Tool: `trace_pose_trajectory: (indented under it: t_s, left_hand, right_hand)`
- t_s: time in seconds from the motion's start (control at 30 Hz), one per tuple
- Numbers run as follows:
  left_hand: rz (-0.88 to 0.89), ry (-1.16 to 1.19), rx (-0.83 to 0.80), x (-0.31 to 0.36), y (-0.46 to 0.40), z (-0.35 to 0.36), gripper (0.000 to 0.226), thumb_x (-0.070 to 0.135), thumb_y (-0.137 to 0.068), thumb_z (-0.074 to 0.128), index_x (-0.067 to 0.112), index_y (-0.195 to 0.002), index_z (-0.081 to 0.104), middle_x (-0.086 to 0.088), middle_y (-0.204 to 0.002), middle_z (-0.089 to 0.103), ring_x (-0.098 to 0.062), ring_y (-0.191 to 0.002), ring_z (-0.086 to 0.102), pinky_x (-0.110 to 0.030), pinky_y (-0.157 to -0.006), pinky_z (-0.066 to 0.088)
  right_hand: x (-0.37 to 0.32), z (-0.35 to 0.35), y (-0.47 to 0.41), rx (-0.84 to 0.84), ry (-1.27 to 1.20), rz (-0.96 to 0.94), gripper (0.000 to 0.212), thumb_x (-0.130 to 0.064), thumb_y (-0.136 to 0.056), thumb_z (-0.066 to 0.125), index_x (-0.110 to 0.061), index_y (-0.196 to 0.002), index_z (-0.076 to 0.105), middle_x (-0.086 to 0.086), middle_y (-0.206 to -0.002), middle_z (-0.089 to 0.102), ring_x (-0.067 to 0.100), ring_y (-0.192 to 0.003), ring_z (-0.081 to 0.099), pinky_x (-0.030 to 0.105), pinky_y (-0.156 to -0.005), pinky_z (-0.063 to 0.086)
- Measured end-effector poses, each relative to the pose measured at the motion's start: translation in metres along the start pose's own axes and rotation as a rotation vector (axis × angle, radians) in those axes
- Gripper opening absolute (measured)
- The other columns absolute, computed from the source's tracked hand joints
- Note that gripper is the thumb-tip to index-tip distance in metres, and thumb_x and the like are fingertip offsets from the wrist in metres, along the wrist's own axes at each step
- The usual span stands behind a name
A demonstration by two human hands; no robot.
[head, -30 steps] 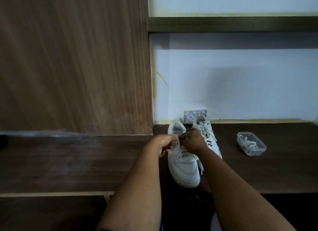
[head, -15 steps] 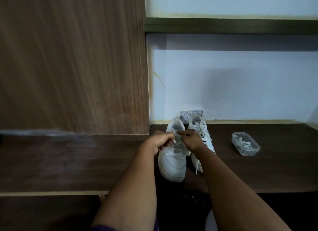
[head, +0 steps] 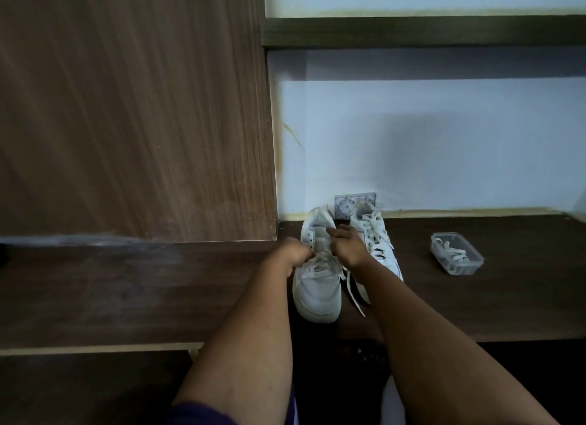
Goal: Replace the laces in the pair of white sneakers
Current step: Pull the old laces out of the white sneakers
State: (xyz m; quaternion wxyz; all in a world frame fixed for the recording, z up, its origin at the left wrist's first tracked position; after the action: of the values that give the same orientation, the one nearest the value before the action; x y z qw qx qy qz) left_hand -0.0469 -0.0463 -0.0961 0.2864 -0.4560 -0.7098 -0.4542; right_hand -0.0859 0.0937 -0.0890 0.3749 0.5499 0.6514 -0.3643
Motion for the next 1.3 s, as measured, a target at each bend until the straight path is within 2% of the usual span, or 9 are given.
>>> trace_pose_trajectory:
  t_s: [0.13, 0.2, 0.43, 0.63, 0.77, 0.93, 1.03, 1.17, 1.3]
  left_hand:
    - [-0.086, 0.530, -0.065, 0.006, 0.006, -0.011, 0.020, 0.011, -0.087, 0.056, 0.014, -0.067, 0.056, 0.004, -0.052, 0.052, -0.006, -0.046, 0.045, -0.017, -0.042, 0.035]
    - [-0.086, 0.641, -0.066, 0.006, 0.004, -0.017, 0.017, 0.015, -0.081, 0.054, 0.015, -0.065, 0.057, 0.004, -0.053, 0.053, -0.008, -0.050, 0.042, -0.019, -0.047, 0.033]
    - [-0.026, -0.017, 0.269, -0.015, -0.025, -0.034, 0.064, 0.054, -0.075, 0.068, 0.006, -0.117, 0.066, -0.012, -0.111, 0.069, -0.027, -0.095, 0.066, -0.029, -0.070, 0.051]
    - [0.131, -0.385, 0.177, -0.003, -0.032, -0.016, 0.033, 0.033, -0.080, 0.071, 0.005, -0.098, 0.072, -0.011, -0.102, 0.071, -0.025, -0.094, 0.068, -0.033, -0.081, 0.057]
    - [0.059, 0.101, 0.081, 0.006, -0.017, -0.025, 0.007, 0.013, -0.081, 0.063, 0.007, -0.079, 0.066, -0.009, -0.079, 0.063, -0.017, -0.066, 0.057, -0.024, -0.053, 0.038]
    - [0.173, 0.948, -0.237, 0.034, 0.025, -0.042, 0.028, 0.015, -0.086, 0.046, 0.016, -0.061, 0.058, 0.004, -0.057, 0.058, -0.008, -0.055, 0.041, -0.024, -0.058, 0.031]
    - [0.071, 0.546, -0.030, 0.016, 0.015, -0.041, 0.028, 0.027, -0.087, 0.051, 0.018, -0.061, 0.055, 0.003, -0.053, 0.058, -0.010, -0.054, 0.044, -0.024, -0.056, 0.035]
    - [-0.015, -0.335, 0.359, -0.005, -0.005, -0.052, 0.045, 0.055, -0.077, 0.059, 0.016, -0.098, 0.068, -0.007, -0.102, 0.067, -0.025, -0.095, 0.064, -0.032, -0.076, 0.050]
    - [0.059, -0.443, 0.221, -0.004, -0.023, -0.027, 0.071, 0.076, -0.064, 0.057, 0.013, -0.095, 0.070, -0.012, -0.110, 0.068, -0.031, -0.100, 0.064, -0.042, -0.086, 0.053]
  right_hand:
    - [0.010, -0.001, -0.006, -0.011, -0.079, 0.066, 0.046, 0.006, -0.088, 0.043, 0.000, -0.134, 0.046, 0.016, -0.144, 0.040, 0.031, -0.129, 0.044, 0.033, -0.101, 0.042]
    - [0.007, -0.001, -0.006, -0.011, -0.067, 0.043, 0.046, 0.008, -0.089, 0.042, 0.002, -0.135, 0.045, 0.011, -0.135, 0.045, 0.026, -0.122, 0.048, 0.023, -0.093, 0.045]
    - [0.004, 0.011, -0.009, -0.056, 0.149, -0.054, 0.043, -0.003, -0.091, 0.047, -0.004, -0.134, 0.051, 0.015, -0.148, 0.036, 0.027, -0.138, 0.035, 0.042, -0.112, 0.032]
    - [-0.003, 0.009, -0.007, -0.058, 0.197, -0.120, 0.045, 0.004, -0.088, 0.046, -0.002, -0.133, 0.052, 0.016, -0.149, 0.036, 0.026, -0.141, 0.031, 0.034, -0.114, 0.027]
    - [-0.003, 0.008, -0.007, -0.069, 0.267, -0.157, 0.047, -0.002, -0.090, 0.045, -0.004, -0.137, 0.049, 0.013, -0.151, 0.034, 0.023, -0.141, 0.029, 0.031, -0.114, 0.026]
    - [-0.001, 0.004, -0.005, -0.052, 0.023, -0.101, 0.034, 0.013, -0.089, 0.042, 0.015, -0.120, 0.055, 0.025, -0.138, 0.047, 0.034, -0.132, 0.041, 0.024, -0.101, 0.033]
    - [0.001, 0.006, -0.006, -0.058, 0.019, -0.110, 0.037, 0.007, -0.090, 0.042, 0.007, -0.124, 0.057, 0.016, -0.142, 0.046, 0.026, -0.135, 0.039, 0.029, -0.110, 0.029]
    - [0.000, 0.008, -0.004, -0.066, 0.013, -0.111, 0.041, 0.004, -0.091, 0.041, 0.001, -0.130, 0.054, 0.010, -0.144, 0.045, 0.022, -0.137, 0.036, 0.024, -0.109, 0.027]
    - [-0.001, 0.008, -0.002, -0.092, 0.059, -0.107, 0.045, -0.002, -0.090, 0.042, -0.002, -0.135, 0.050, 0.009, -0.149, 0.038, 0.021, -0.139, 0.033, 0.025, -0.112, 0.025]
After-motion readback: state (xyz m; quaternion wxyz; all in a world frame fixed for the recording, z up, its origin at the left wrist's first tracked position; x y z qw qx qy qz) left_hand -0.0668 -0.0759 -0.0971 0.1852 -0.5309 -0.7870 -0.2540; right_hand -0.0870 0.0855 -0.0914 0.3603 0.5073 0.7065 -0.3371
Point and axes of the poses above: each hand's wrist, its own y-axis away from the middle knuckle, its own z-axis out of the palm, x = y × z, the point moved 6 cm from there along -y, towards the middle knuckle
